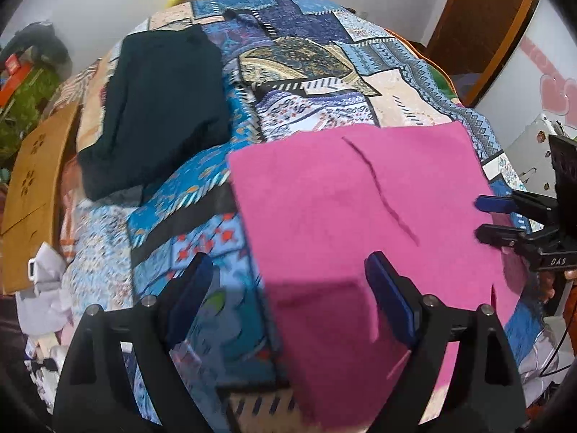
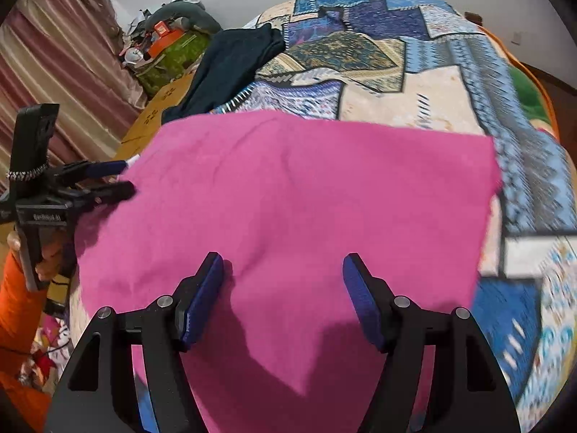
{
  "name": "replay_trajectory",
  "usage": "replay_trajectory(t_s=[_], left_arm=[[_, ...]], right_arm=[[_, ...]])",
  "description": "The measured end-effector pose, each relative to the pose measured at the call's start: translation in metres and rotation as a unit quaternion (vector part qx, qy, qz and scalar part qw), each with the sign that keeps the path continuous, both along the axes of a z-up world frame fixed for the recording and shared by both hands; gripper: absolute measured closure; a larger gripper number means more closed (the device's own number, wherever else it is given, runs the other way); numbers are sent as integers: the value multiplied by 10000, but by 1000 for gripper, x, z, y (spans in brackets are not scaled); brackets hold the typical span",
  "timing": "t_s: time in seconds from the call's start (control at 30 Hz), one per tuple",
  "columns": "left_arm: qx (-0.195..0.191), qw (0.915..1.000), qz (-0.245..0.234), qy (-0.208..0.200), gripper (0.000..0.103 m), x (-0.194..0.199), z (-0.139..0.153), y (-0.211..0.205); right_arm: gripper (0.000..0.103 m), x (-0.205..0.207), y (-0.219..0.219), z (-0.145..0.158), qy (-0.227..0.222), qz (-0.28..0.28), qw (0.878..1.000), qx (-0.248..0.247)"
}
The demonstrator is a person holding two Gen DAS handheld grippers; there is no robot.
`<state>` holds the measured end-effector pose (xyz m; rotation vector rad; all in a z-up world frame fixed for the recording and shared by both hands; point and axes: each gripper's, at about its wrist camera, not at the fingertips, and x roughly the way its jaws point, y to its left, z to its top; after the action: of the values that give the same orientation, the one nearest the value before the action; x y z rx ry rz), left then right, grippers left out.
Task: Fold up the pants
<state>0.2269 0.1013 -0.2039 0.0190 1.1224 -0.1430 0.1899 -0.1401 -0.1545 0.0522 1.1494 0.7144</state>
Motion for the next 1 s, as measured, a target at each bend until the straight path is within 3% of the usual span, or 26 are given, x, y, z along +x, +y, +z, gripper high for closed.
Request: replay_trajectory(t_s=[0.53,0.8,1.0], left_arm=[[-166,9984,526,-131,14,-67,9,30],[14,9958,854,-333,14,-88,27,34],[-1008,9824,1472,-545,14,-103,49,50]], right_arm=[[36,-49,-55,-10,-100,-584,9977,-337],[36,-61,-52,5,-392,-530,9935,-926],[36,-58,-27,55,-1116,-594,9914,-345]])
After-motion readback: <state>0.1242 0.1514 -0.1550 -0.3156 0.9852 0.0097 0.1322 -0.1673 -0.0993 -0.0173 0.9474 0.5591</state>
